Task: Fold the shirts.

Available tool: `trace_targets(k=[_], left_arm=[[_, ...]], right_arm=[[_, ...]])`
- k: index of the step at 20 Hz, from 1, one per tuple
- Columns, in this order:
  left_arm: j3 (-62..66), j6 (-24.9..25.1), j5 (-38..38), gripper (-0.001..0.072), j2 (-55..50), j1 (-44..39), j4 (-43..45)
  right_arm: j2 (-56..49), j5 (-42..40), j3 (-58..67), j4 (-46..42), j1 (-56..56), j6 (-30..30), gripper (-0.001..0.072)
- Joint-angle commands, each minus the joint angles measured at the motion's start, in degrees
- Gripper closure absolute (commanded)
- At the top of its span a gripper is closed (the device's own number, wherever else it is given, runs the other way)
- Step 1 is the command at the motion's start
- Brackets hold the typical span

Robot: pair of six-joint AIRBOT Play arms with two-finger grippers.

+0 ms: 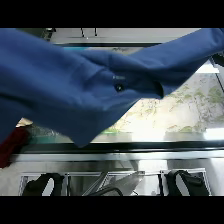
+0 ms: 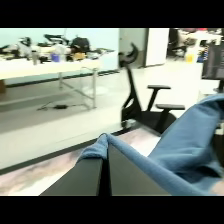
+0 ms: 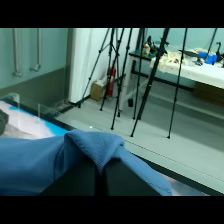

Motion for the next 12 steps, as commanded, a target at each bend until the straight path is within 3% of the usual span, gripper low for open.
trace_targets(k=[1,5,8,10,12], left_arm=[[2.56,-1.62,-9.84,0.0692,-2.54,8.94,-0.44],[-13.09,1.49,-10.34,0.0692,-11.82,7.82,-4.52],[-24.55,5.62,-7.85,0.0692,-22.47,1.18,-3.98],[-29.59,9.14,-3.41,0.0692,-31.36,-2.67,-4.0],[-30.99,11.82,0.35,0.0692,-40.7,-4.72,-3.98]], right_arm=[[-4.0,5.57,1.29,5.2,-1.95,-1.25,0.0689],[-20.17,10.58,-1.11,19.02,-3.08,-9.42,0.0689],[-36.22,10.49,-1.64,20.52,4.24,-14.95,0.0689],[-47.45,6.6,-1.62,20.48,10.19,-17.25,0.0689],[-57.7,-2.29,-1.62,20.48,13.9,-17.88,0.0689]])
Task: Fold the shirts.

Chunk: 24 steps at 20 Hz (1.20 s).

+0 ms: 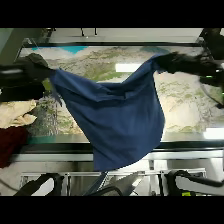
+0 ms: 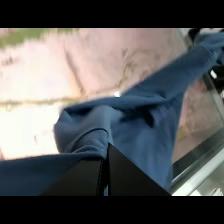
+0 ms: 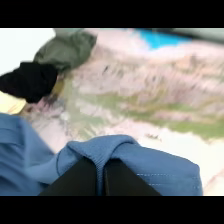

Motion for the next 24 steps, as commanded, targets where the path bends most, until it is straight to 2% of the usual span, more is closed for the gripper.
trace_targets(k=[1,2,3,4,6,10,12,14,17,18,19,24], left_arm=[[-4.79,4.59,6.6,0.0692,-15.82,-3.87,-0.33],[-4.22,4.55,7.58,0.0692,-19.8,-3.82,-0.37],[-2.93,4.5,7.54,0.0692,-23.45,-3.65,-0.5],[-0.87,4.5,6.14,0.0692,-26.77,-3.5,-0.48],[3.19,4.48,3.45,0.0692,-31.04,-2.95,-0.46],[9.05,3.63,1.14,0.0692,-35.1,-2.71,-0.33],[11.5,3.61,-0.2,0.0692,-36.52,-2.71,-0.33],[13.09,3.37,-1.14,0.0692,-37.46,-2.71,-0.33],[13.31,3.19,-1.11,0.0692,-37.53,-2.71,-0.33],[13.31,3.15,-1.11,0.0692,-37.53,-2.71,-0.33],[13.31,2.78,-1.05,0.0692,-37.53,-2.71,-0.35],[13.31,2.34,-1.01,0.0692,-37.53,-2.71,-0.35]], right_arm=[[-18.27,-11.45,-0.11,1.64,6.47,-3.3,0.0688],[-21.57,-12.68,0.0,2.08,6.6,-2.78,0.0625],[-23.93,-12.59,0.11,2.67,6.32,-1.36,0.0422],[-24.74,-12.04,0.11,2.4,5.62,0.31,0.0323],[-23.32,-8.5,0.11,0.33,2.56,1.64,0.0324],[-16.55,2.43,-0.26,-17.92,-9.44,21.77,0.0324],[-13.42,9.55,-3.39,-25.05,-15.54,29.44,0.0326],[-8.94,12.5,-11.15,-28.83,-20.37,32.63,0.0327],[-1.42,10.1,-25.59,-32.87,-23.89,35.26,0.0317],[0.35,9.2,-29.81,-32.74,-23.85,35.23,0.0257],[1.55,8.31,-33.0,-32.52,-23.43,35.34,0.0167],[2.34,6.01,-41.42,-32.5,-18.23,35.76,0.0174]])
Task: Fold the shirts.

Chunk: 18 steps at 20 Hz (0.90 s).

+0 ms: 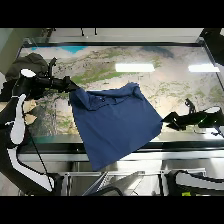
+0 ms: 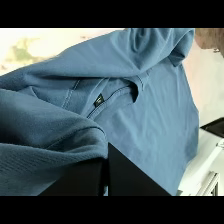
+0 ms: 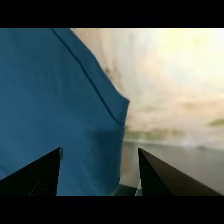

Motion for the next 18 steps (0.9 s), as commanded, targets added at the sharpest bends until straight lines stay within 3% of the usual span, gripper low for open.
trace_targets(k=[1,3,5,7,12,15,18], left_arm=[[0.13,-0.52,-0.02,0.0692,-0.07,0.04,0.0],[0.13,-0.52,-0.04,0.0692,-0.07,0.04,0.02],[0.15,-0.52,-0.11,0.0692,-0.04,0.7,0.0],[0.13,-1.66,-0.63,0.0692,0.09,2.05,0.04],[-3.23,-6.16,-9.84,0.0693,1.57,6.69,4.09],[-15.19,-9.66,-9.05,0.0692,7.67,6.84,15.65],[-28.44,-9.88,-6.01,0.0692,14.23,6.84,14.93]], right_arm=[[1.03,-2.14,-5.46,-0.63,4.17,1.05,0.0218],[1.01,-5.79,-5.44,2.36,7.8,0.52,0.0248],[0.96,-12.55,-4.55,5.77,10.21,-2.43,0.0603],[-0.98,-17.88,0.0,5.95,10.67,-4.48,0.0689],[-22.53,-13.46,32.89,6.8,11.39,-5.6,0.069],[-36.87,-6.38,56.11,6.78,12.96,-2.34,0.0689],[-45.77,-2.25,69.77,6.82,14.88,-1.07,0.0688]])
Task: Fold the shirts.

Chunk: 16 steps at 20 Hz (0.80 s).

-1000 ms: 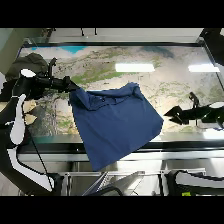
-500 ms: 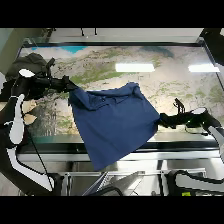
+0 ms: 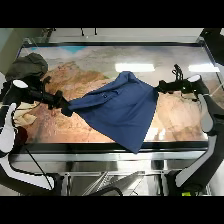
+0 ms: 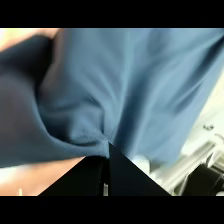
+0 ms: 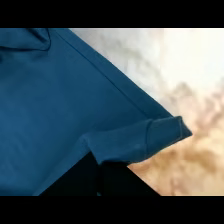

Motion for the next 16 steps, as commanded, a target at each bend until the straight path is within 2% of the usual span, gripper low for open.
trace_targets(k=[1,3,4,8,9,10,12,14,16], left_arm=[[-12.33,-1.55,3.39,0.0692,6.58,0.31,1.66],[-12.94,-1.16,6.58,0.0692,8.15,0.61,0.35],[-11.39,-1.16,7.23,0.0692,7.98,0.76,0.2],[-1.27,-1.16,5.44,0.0689,3.32,0.87,0.2],[1.22,-1.14,3.48,0.0466,1.62,0.87,0.26],[3.87,-1.27,1.22,-0.0009,-0.22,0.87,0.28],[8.7,-0.52,-2.21,0.0012,-3.02,0.87,1.53],[13.18,0.07,-3.85,0.0013,-4.5,0.81,7.52],[16.39,2.38,-6.4,0.0012,-4.83,0.83,11.72]], right_arm=[[-10.1,4.74,15.98,0.22,2.19,1.97,0.0678],[-9.62,4.24,16.17,0.15,2.4,1.7,0.0373],[-9.09,4.52,16.17,0.07,1.84,1.73,0.0316],[-6.82,12.37,15.93,-0.02,-2.38,2.75,0.0347],[-6.56,15.37,15.65,-0.02,-3.45,3.34,0.0347],[-6.29,18.38,15.3,0.0,-4.48,4.11,0.0347],[-5.05,23.71,13.05,-0.04,-6.34,6.16,0.0347],[-2.56,27.61,8.22,-0.07,-7.54,7.08,0.0346],[2.27,28.04,-0.42,-0.61,-8.68,7.76,0.0347]])
